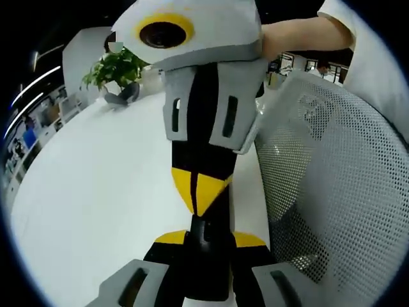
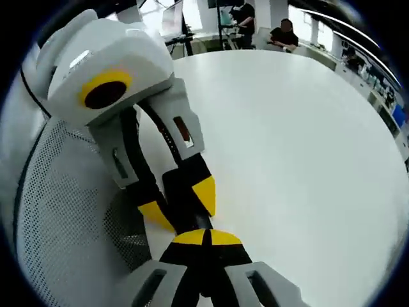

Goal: Press the specified remote control buttons in sequence, fully releasing each button before pressing the next.

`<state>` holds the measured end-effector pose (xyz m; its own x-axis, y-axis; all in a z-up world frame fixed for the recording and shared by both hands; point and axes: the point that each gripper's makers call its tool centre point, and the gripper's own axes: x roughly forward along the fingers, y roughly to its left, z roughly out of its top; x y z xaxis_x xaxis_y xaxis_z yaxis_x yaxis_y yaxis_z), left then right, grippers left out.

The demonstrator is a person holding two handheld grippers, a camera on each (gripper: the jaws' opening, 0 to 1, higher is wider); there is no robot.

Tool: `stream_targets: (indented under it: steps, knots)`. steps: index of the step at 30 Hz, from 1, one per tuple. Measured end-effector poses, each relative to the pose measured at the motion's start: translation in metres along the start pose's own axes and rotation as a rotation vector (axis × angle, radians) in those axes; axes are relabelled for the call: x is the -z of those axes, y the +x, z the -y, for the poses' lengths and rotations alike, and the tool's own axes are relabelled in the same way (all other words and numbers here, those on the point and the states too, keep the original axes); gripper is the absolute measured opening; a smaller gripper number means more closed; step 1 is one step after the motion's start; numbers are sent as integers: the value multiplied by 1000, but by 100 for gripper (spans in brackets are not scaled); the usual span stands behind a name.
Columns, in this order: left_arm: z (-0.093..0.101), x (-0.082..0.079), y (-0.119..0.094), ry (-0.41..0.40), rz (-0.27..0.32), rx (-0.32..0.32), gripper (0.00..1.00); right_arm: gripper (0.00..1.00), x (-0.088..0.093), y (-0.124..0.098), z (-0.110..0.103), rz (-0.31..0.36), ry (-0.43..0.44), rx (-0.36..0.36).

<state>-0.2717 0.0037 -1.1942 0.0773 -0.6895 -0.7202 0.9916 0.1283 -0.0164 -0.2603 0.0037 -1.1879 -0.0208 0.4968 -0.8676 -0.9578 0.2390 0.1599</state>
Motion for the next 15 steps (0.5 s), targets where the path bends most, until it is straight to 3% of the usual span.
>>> stream_targets:
  steps: [7, 13, 15]
  knots:
    - [0, 0, 0, 5, -3, 5, 24, 0, -1, 2, 2, -48, 80, -28]
    - [0, 1, -1, -6, 29, 6, 24, 0, -3, 1, -1, 22, -37, 39]
    - [0, 1, -1, -7, 38, 3, 24, 0, -5, 1, -8, 36, -37, 21]
